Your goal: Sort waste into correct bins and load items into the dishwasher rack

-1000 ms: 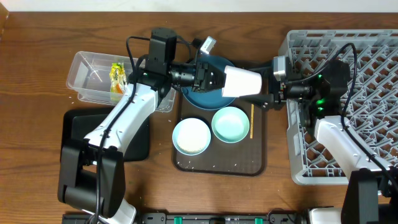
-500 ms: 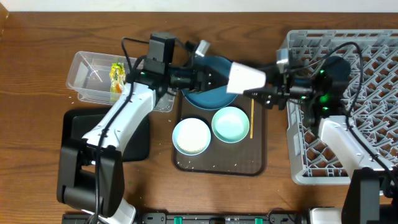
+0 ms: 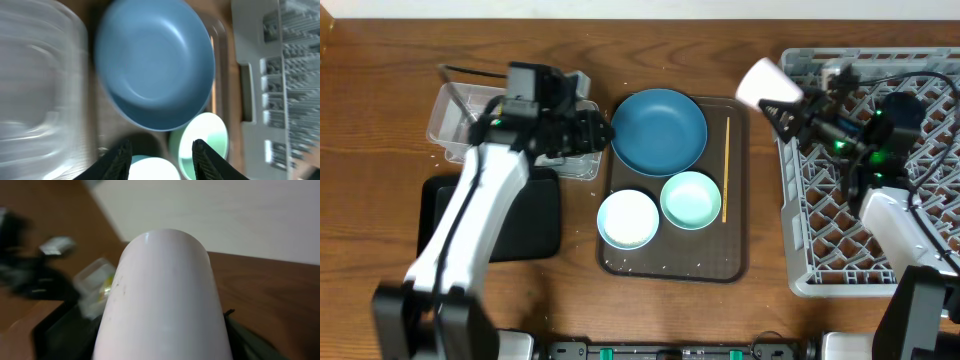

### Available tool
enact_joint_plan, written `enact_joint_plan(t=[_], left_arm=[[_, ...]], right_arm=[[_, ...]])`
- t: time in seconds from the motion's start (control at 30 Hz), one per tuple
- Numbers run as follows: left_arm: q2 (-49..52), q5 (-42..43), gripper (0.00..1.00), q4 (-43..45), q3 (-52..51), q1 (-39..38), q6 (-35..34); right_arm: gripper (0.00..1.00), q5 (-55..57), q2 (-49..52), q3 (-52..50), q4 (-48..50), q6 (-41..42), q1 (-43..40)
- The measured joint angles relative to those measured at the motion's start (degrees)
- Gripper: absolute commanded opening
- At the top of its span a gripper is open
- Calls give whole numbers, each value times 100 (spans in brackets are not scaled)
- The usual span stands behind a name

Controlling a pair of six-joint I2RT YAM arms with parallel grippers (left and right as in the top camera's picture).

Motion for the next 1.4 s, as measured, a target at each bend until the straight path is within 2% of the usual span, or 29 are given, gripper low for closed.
enact_joint_plan(t=[0.2, 0.37, 0.77, 1.07, 1.23, 1.4], left_arm=[[-809, -1010, 47, -236, 2, 136, 177], [-911, -1311, 47, -260, 2, 164, 197], [-905, -1456, 47, -262, 2, 164, 278], [-905, -1456, 48, -369, 2, 164, 278], [-905, -1456, 50, -374, 2, 164, 278], [-905, -1453, 52, -378, 2, 164, 278]], right_arm=[[14, 1130, -52, 105, -1281, -149, -435], [7, 2094, -308, 485, -2621, -586, -632], [5, 4402, -748, 2212, -5838, -1198, -1449], [8, 5757, -745, 2656, -6946, -1241, -2673], [12, 6046, -680, 2732, -7331, -1235, -3296], [11, 6124, -140, 2739, -7628, -1161, -3738]])
